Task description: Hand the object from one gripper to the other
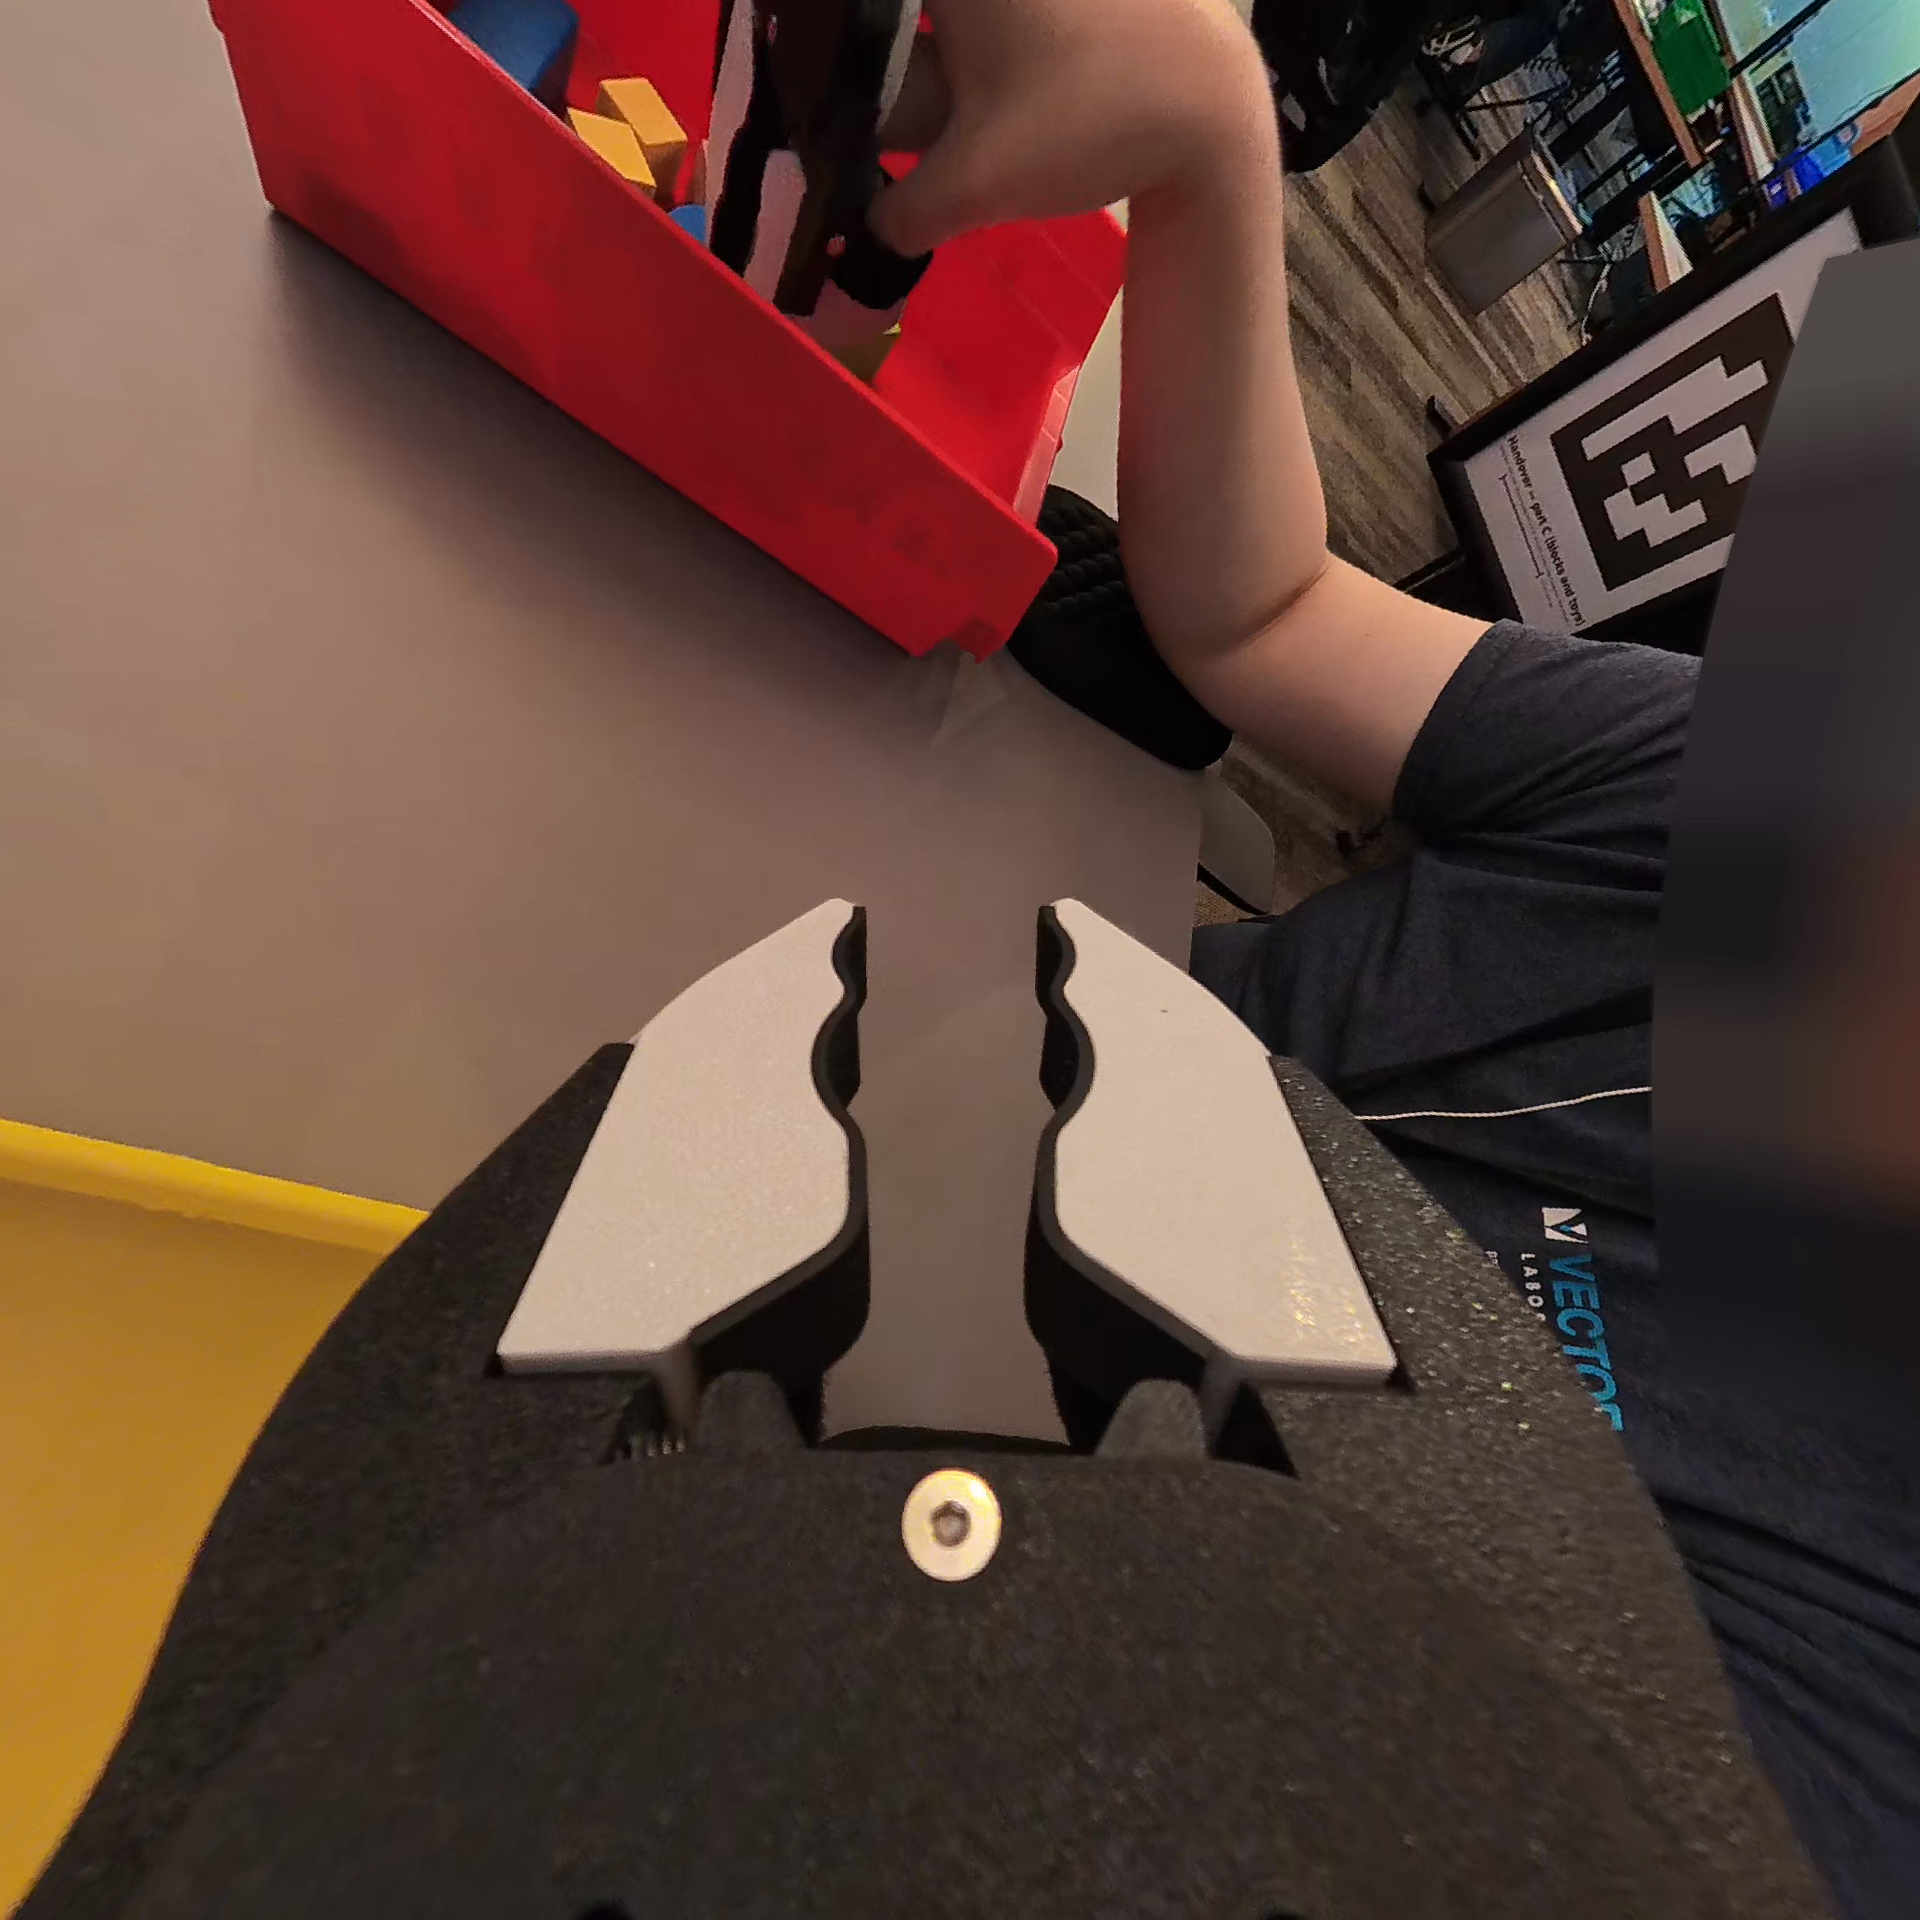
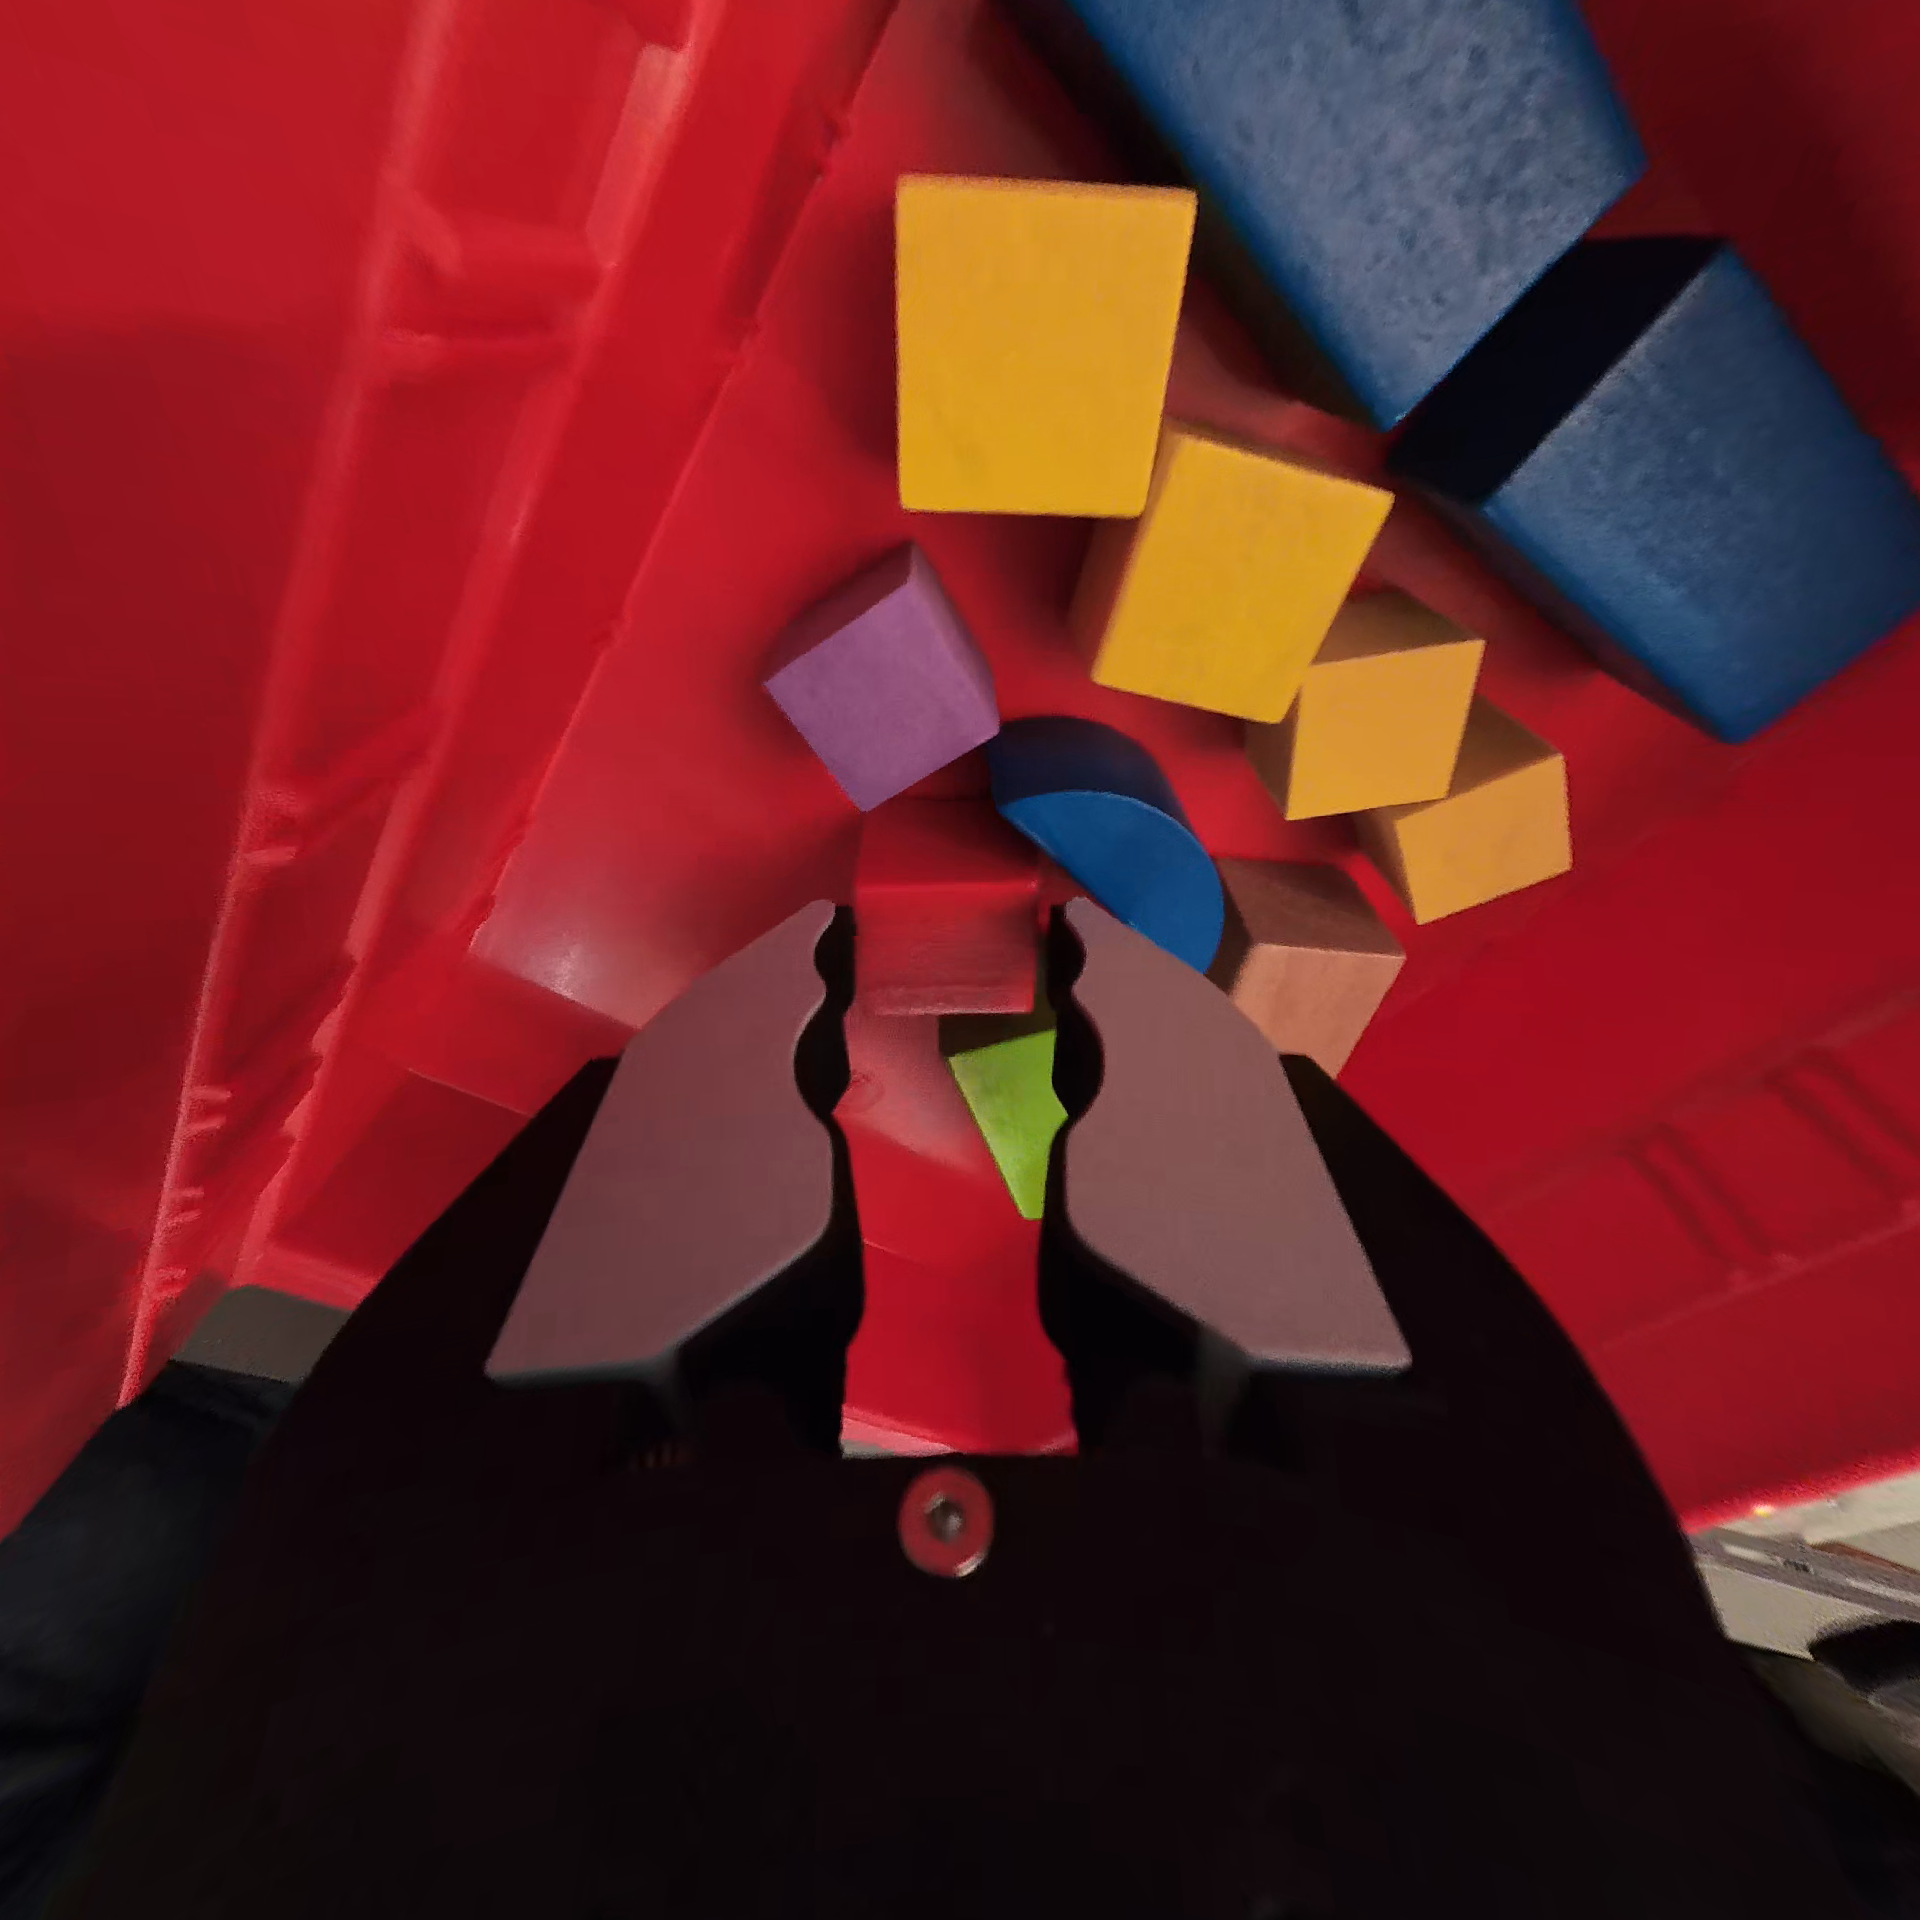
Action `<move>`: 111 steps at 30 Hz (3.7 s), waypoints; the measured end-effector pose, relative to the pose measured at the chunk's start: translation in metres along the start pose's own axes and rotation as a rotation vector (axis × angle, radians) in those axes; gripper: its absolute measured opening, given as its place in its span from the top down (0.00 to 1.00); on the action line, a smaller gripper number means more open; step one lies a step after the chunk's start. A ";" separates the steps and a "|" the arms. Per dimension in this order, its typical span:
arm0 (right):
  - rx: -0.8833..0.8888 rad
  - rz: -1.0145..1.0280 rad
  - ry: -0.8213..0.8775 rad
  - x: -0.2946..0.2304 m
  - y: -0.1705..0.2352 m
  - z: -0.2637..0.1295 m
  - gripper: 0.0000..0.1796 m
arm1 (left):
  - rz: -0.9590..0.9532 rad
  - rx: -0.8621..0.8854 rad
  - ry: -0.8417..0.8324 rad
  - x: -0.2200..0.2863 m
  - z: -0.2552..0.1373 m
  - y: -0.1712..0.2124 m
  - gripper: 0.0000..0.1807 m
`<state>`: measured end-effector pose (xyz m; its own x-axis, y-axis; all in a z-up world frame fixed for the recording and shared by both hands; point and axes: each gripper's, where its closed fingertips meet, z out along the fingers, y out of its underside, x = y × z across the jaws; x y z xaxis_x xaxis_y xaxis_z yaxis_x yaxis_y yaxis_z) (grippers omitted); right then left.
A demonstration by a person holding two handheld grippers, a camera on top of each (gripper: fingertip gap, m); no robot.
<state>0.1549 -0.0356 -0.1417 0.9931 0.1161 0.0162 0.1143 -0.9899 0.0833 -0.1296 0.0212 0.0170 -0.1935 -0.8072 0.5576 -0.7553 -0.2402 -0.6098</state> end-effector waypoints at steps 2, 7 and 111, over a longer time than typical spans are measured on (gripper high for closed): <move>0.034 -0.004 0.002 0.000 0.001 -0.009 0.79 | -0.001 0.005 -0.006 -0.001 -0.004 0.000 0.83; 0.163 0.012 0.026 0.008 0.005 -0.042 0.78 | -0.046 0.036 -0.194 -0.033 -0.034 0.008 0.83; 1.535 -1.313 -0.024 -0.284 -0.031 -0.210 0.88 | 0.124 0.009 0.437 0.071 -0.001 -0.005 0.79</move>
<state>-0.1365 -0.0207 0.0605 0.3048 0.6948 0.6514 0.5366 0.4398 -0.7202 -0.1404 -0.0346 0.0604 -0.5296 -0.5273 0.6644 -0.7047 -0.1624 -0.6906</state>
